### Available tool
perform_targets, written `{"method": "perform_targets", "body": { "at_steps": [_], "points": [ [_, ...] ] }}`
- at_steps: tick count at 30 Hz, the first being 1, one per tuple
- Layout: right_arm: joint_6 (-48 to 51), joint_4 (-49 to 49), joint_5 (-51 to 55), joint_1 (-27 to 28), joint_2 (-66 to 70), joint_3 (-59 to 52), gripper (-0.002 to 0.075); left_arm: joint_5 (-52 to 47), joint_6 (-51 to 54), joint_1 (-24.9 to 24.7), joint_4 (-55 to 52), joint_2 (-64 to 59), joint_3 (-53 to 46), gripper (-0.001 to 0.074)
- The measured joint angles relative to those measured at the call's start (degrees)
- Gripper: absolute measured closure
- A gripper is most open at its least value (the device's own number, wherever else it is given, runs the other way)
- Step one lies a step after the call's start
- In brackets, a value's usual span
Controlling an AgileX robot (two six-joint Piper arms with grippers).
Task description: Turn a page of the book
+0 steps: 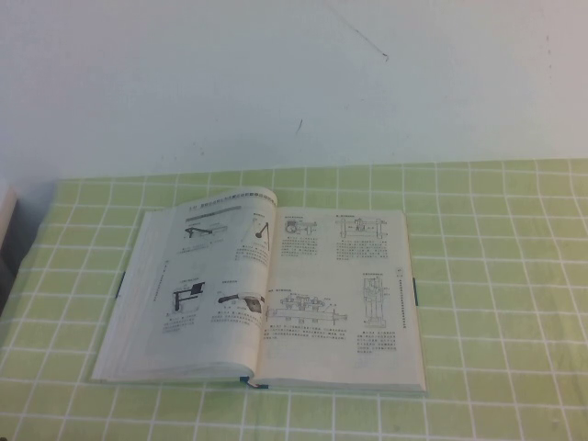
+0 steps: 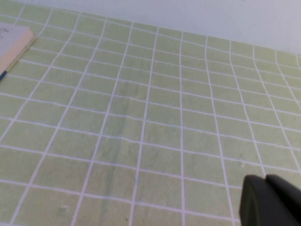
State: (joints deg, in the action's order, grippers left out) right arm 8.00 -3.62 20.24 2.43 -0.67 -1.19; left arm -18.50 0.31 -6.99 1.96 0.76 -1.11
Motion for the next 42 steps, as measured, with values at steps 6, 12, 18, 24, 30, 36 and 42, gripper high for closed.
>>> {"method": "perform_targets", "body": {
  "at_steps": [6, 12, 18, 24, 30, 36, 42],
  "points": [
    [0.00, 0.12, -0.14, 0.00, 0.00, 0.00, 0.0729, 0.00, -0.31, 0.00, 0.63, 0.00, 0.00, 0.0739],
    [0.00, 0.20, -3.05, 0.00, 0.00, -0.47, 0.0729, 2.04, -0.31, 0.00, 3.59, 0.00, -0.11, 0.0739],
    [0.00, 0.26, -10.37, 0.00, 0.00, -0.47, 0.0729, 5.80, -0.31, 0.00, 4.98, 0.00, -0.20, 0.0739],
    [-0.13, 0.26, -25.07, 0.00, 0.00, -0.47, 0.0729, 21.55, -2.61, 0.00, 5.69, 0.00, -0.20, 0.0739],
    [-1.06, 0.26, -37.62, 0.00, 0.00, -0.47, 0.0729, 29.88, -3.29, 0.00, 5.69, 0.00, -0.20, 0.0739],
    [-1.32, 0.39, -43.80, 0.00, 0.00, -0.47, 0.0729, 31.54, -3.06, 0.00, 6.09, 0.00, -0.20, 0.0739],
    [-1.34, 1.74, -44.06, 0.00, 0.00, -0.47, 0.0729, 30.96, -3.01, 0.00, 6.96, 0.00, -0.20, 0.0739]
  ]
}}
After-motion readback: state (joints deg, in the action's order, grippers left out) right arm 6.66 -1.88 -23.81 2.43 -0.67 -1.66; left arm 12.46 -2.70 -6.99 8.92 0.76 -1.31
